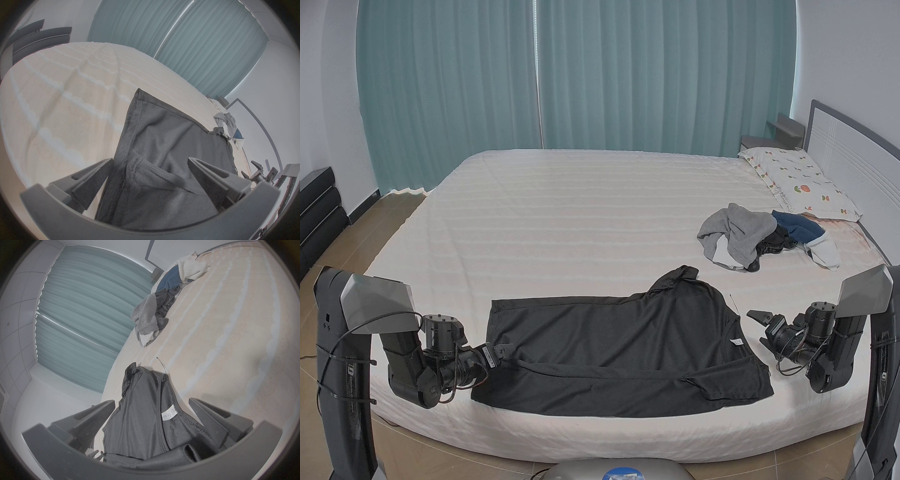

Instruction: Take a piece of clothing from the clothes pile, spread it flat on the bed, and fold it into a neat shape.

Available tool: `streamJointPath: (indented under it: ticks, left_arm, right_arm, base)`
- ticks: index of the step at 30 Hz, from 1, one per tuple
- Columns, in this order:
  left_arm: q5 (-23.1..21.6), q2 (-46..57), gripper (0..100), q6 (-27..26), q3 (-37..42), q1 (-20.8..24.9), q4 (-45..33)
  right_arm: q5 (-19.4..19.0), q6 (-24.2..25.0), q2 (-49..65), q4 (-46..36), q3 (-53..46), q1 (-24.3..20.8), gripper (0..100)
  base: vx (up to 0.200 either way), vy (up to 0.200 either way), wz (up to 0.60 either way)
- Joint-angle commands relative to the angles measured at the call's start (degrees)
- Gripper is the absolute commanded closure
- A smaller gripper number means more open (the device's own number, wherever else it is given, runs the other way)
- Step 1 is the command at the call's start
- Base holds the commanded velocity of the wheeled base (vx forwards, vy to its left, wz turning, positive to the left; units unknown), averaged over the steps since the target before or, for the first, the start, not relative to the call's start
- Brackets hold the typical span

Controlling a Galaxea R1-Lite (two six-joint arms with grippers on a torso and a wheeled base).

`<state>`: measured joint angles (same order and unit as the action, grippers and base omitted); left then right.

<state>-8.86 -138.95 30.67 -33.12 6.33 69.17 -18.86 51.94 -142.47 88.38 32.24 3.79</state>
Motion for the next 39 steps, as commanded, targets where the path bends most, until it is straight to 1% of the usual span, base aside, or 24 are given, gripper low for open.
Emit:
streamJointPath:
  ticks: [1,7,14,17,18,19,27,28,36,39]
  left_arm:
    - [0.78,0.52,0,0.44,-0.01,0.0,0.0]
    - [1.04,-0.18,0,0.71,0.16,1.5,2.64]
    - [1.13,-0.27,0,0.62,-0.1,2.11,2.73]
    - [1.92,-0.27,0,0.62,0.25,2.02,2.73]
    - [3.41,-0.45,0,0.62,0.78,2.02,2.73]
    - [3.94,-0.62,0,0.62,0.95,2.02,2.73]
    - [4.29,-1.15,0,0.71,0.51,2.55,3.34]
    - [4.29,-1.15,100,0.71,0.6,2.55,3.34]
    - [4.47,-0.89,100,0.62,0.6,2.46,3.43]
    - [4.82,-0.45,100,0.97,1.57,2.46,3.52]
  right_arm:
    - [-0.04,0.0,-0.18,0.04,0.01,-0.01,0]
    - [-0.04,0.0,-0.18,0.04,0.01,-0.01,0]
    - [-0.04,0.0,-0.09,0.04,0.01,-0.01,0]
    - [-0.04,0.0,-0.09,0.04,0.01,-0.01,0]
    - [-0.04,0.0,-0.09,0.04,0.01,-0.01,0]
    - [-0.04,0.0,-0.09,0.04,0.01,-0.01,0]
    - [-0.04,0.0,-0.18,0.04,0.01,-0.01,0]
    - [-0.04,0.0,-0.18,0.04,0.01,-0.01,0]
    - [-0.04,-1.23,0.09,0.12,-0.34,-0.01,0]
    - [0.05,-2.64,2.2,1.09,-2.98,-1.07,0]
  base:
    - [0.0,0.0,0.0]
    - [0.0,0.0,0.0]
    - [0.0,0.0,0.0]
    - [0.0,0.0,0.0]
    - [0.0,0.0,0.0]
    - [0.0,0.0,0.0]
    - [0.0,0.0,0.0]
    - [0.0,0.0,0.0]
    - [0.0,0.0,0.0]
    - [0.0,0.0,0.0]
